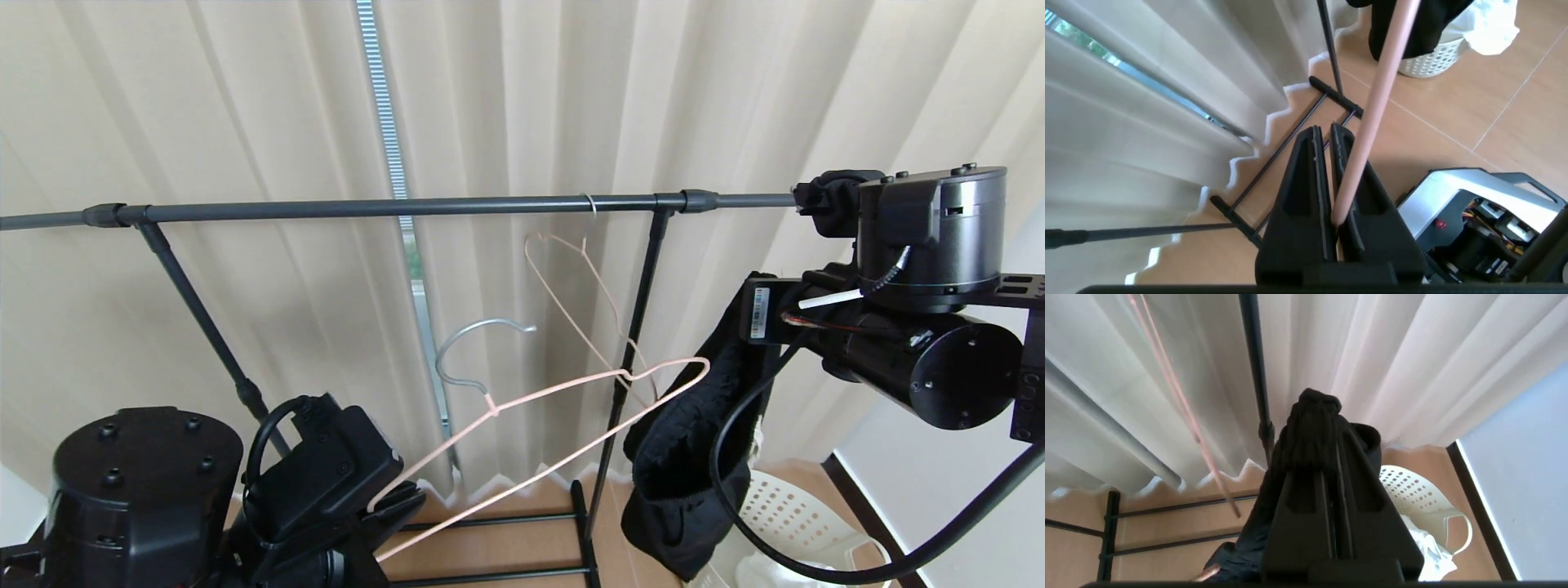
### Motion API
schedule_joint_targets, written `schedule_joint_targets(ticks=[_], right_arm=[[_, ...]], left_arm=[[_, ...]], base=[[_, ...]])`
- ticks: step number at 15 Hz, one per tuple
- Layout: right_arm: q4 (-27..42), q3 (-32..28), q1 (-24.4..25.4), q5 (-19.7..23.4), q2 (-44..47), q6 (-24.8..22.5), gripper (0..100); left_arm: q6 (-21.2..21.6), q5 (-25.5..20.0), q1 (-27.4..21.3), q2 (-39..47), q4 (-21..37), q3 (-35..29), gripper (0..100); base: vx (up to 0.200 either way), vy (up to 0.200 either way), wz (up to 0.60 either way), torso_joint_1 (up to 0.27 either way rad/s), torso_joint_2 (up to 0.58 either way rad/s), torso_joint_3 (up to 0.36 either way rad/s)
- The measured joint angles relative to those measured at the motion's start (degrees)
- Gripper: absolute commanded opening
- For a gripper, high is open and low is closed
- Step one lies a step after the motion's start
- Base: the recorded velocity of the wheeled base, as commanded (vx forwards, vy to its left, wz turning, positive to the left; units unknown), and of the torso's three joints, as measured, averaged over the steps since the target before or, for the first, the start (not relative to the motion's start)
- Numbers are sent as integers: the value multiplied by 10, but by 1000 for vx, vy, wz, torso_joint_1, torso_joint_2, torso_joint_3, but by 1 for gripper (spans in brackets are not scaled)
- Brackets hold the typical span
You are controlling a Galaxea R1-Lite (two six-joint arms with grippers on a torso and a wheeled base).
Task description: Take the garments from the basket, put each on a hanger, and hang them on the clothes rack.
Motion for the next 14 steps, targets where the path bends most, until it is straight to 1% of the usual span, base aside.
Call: schedule_joint_targets(ticks=[3, 6, 8, 10, 14], right_arm=[[0, -1, -2, 0, 1, 0, 0], [0, 1, -2, 0, 1, 0, 0], [0, 4, 0, 1, 1, 0, 0], [0, 5, 3, 0, 0, 0, 0], [1, 9, 25, -8, 0, 0, 0]], left_arm=[[-2, -16, -7, 11, -5, -3, 0], [-6, -9, -13, 35, -9, -20, 0], [-15, 16, -14, 62, -22, -37, 0], [-24, 43, -14, 96, -49, -56, 0], [-34, 71, -18, 160, -89, -96, 0]], base=[[0, 0, 0, 0, 0, 0], [0, 0, 0, 0, 0, 0], [0, 0, 0, 0, 0, 0], [0, 0, 0, 0, 0, 0], [0, 0, 0, 0, 0, 0]])
